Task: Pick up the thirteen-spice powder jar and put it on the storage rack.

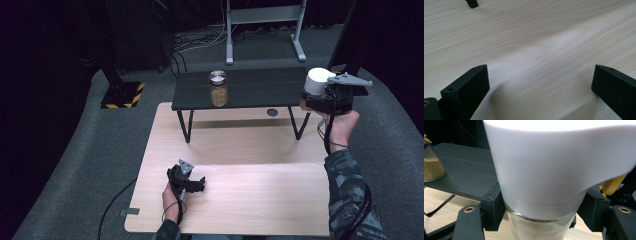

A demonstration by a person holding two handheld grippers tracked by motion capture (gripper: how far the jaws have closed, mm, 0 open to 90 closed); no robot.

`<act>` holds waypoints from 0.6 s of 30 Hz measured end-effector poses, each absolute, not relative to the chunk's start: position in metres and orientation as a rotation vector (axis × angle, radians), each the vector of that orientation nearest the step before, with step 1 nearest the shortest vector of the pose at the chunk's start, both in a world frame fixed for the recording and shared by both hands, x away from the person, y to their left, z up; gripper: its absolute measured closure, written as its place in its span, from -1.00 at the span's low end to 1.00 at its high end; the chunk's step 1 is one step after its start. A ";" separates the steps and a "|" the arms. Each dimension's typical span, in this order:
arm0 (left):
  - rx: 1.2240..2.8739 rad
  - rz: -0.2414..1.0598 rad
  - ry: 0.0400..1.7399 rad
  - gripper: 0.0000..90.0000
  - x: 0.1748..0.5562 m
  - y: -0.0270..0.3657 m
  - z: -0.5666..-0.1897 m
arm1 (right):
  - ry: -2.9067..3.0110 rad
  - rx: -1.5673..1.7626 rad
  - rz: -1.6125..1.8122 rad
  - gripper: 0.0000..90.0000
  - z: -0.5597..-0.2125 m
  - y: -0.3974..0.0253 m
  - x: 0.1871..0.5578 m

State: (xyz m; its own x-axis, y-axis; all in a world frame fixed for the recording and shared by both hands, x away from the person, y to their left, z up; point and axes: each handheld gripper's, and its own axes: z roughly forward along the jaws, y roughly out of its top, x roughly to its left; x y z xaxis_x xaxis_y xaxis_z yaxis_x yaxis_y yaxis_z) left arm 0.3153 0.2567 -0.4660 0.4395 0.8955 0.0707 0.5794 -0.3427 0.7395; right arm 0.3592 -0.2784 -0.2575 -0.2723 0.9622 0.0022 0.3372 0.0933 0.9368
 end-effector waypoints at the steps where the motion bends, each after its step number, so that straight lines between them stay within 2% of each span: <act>1: 2.051 0.633 1.234 -0.98 0.315 0.257 -0.466 | 1.704 1.289 1.183 -0.32 -0.257 -0.278 0.360; 18: 2.056 0.631 1.224 -0.97 0.316 0.257 -0.466 | 1.749 1.249 1.189 -0.32 -0.249 -0.262 0.379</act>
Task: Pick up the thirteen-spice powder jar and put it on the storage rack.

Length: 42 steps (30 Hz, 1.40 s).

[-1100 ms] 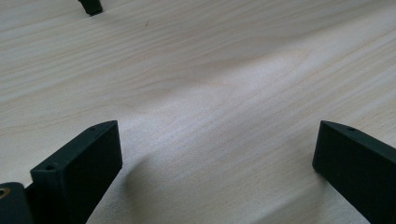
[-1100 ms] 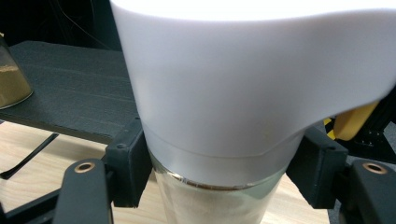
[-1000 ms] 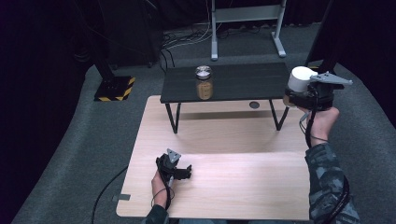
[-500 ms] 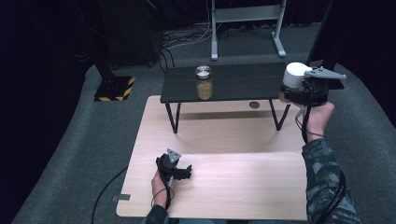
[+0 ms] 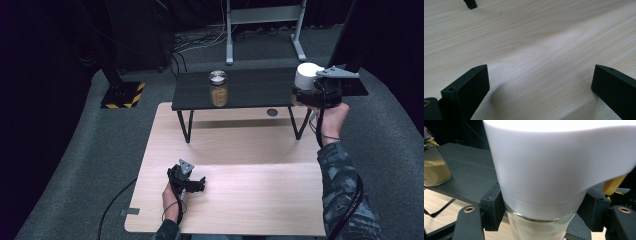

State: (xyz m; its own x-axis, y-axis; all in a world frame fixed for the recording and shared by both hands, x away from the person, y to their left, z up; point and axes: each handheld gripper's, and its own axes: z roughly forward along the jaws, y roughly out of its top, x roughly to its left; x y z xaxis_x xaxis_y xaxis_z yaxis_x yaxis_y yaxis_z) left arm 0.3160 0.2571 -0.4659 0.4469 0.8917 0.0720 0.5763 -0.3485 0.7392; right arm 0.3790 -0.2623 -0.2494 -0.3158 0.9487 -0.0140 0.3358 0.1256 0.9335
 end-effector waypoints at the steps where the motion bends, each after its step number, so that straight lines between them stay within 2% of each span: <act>1: 2.056 0.630 1.224 -0.97 0.316 0.257 -0.466 | 1.750 1.249 1.190 -0.33 -0.249 -0.261 0.380; 42: 2.062 0.618 1.212 -0.97 0.317 0.259 -0.466 | 1.829 1.198 1.243 -0.33 -0.255 -0.227 0.425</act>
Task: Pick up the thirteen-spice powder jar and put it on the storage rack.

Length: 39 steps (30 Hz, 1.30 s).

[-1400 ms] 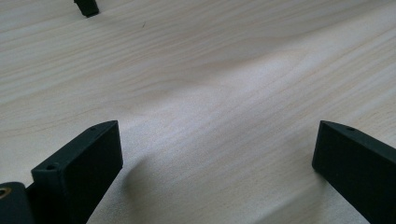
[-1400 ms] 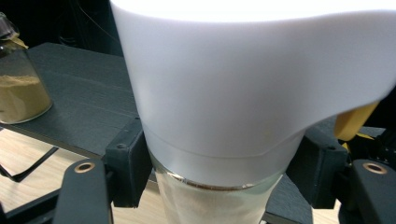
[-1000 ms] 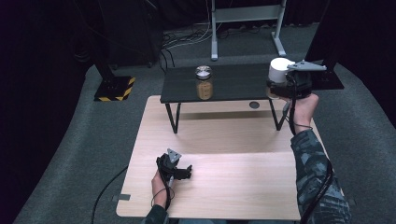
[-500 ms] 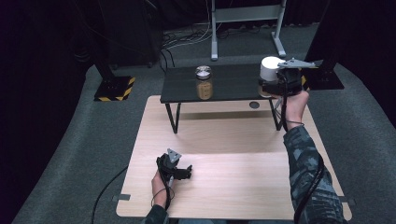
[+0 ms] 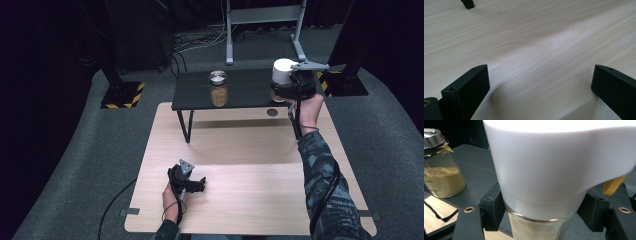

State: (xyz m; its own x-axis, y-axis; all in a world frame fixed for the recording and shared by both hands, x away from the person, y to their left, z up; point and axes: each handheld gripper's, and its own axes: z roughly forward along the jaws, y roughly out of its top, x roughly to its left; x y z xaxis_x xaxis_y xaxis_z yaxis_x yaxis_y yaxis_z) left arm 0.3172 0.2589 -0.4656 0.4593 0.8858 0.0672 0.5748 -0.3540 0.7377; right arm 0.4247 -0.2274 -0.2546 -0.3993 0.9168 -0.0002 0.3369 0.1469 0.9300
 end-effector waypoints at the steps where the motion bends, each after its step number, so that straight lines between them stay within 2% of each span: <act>1: 2.063 0.617 1.212 -0.97 0.317 0.259 -0.466 | 1.828 1.200 1.249 -0.33 -0.255 -0.227 0.426; 15: 2.062 0.611 1.211 -0.97 0.318 0.260 -0.466 | 1.847 1.207 1.257 -0.33 -0.264 -0.218 0.440; 39: 2.062 0.610 1.211 -0.97 0.318 0.260 -0.465 | 1.804 1.185 1.286 -0.32 -0.283 -0.217 0.437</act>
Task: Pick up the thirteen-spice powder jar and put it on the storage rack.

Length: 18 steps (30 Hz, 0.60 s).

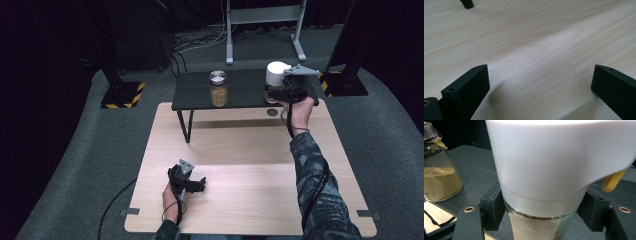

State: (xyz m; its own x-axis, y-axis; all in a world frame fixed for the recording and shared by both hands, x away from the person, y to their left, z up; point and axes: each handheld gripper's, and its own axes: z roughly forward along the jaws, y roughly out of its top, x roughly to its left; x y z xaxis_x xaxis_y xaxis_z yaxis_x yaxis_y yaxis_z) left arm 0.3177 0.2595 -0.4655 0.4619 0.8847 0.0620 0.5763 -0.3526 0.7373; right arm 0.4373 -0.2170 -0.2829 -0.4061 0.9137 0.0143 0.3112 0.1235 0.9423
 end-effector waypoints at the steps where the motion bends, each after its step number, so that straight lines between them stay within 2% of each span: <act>1: 2.062 0.611 1.211 -0.97 0.318 0.259 -0.466 | 1.805 1.186 1.285 -0.32 -0.283 -0.217 0.438; 18: 2.059 0.612 1.213 -0.97 0.318 0.259 -0.466 | 1.837 1.211 1.249 -0.33 -0.272 -0.214 0.441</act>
